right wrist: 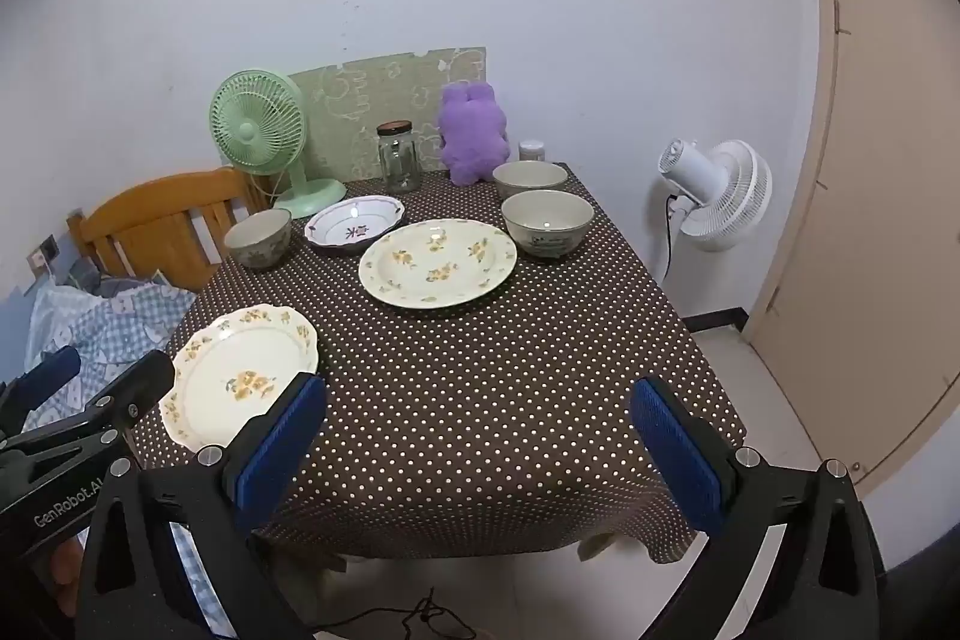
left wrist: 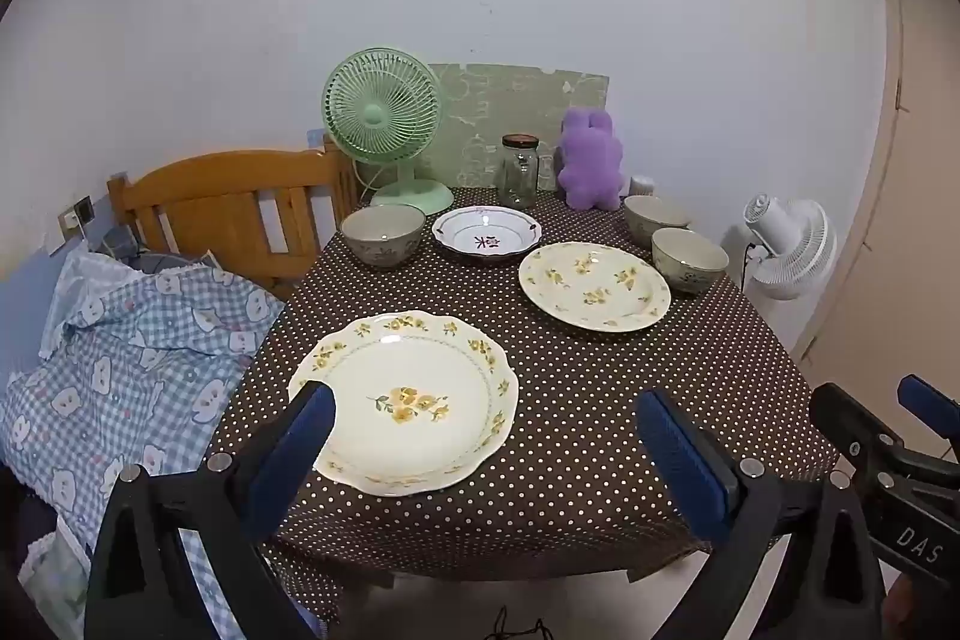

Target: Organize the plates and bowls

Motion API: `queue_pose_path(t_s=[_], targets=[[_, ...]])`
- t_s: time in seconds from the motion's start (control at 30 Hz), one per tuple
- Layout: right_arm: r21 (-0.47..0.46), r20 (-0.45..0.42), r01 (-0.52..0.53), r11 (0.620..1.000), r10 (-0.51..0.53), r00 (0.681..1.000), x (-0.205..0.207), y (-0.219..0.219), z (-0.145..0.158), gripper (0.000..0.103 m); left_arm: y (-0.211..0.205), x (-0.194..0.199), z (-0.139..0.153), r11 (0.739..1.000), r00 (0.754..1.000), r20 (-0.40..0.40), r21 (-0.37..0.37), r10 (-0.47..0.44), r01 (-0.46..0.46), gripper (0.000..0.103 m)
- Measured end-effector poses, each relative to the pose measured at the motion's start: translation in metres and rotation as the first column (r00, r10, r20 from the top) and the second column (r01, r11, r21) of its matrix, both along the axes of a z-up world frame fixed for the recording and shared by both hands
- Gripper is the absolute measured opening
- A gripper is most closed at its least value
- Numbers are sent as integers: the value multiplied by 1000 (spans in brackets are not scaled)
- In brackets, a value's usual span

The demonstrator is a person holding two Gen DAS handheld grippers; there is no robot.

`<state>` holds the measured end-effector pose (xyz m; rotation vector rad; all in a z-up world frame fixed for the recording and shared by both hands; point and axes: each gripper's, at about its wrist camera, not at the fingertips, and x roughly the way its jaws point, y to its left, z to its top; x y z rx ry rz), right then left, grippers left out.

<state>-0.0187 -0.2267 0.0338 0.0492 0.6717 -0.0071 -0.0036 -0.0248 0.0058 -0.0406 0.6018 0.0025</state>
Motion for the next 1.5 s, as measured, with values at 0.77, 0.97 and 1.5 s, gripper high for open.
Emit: queue_pose_path(t_s=[0.77, 0.97, 1.5], targets=[[-1, -1, 4, 1000, -4, 1000, -1, 1, 0, 102, 1, 0, 0, 1000, 1000, -1, 3, -1, 1, 101], [2, -4, 4, 1000, -4, 1000, -1, 1, 0, 102, 2, 0, 0, 1000, 1000, -1, 4, -3, 3, 101], [6, -18, -4, 1000, 4, 1000, 8, -5, -4, 102, -2, 0, -3, 1000, 1000, -11, 3, 12, -12, 101]])
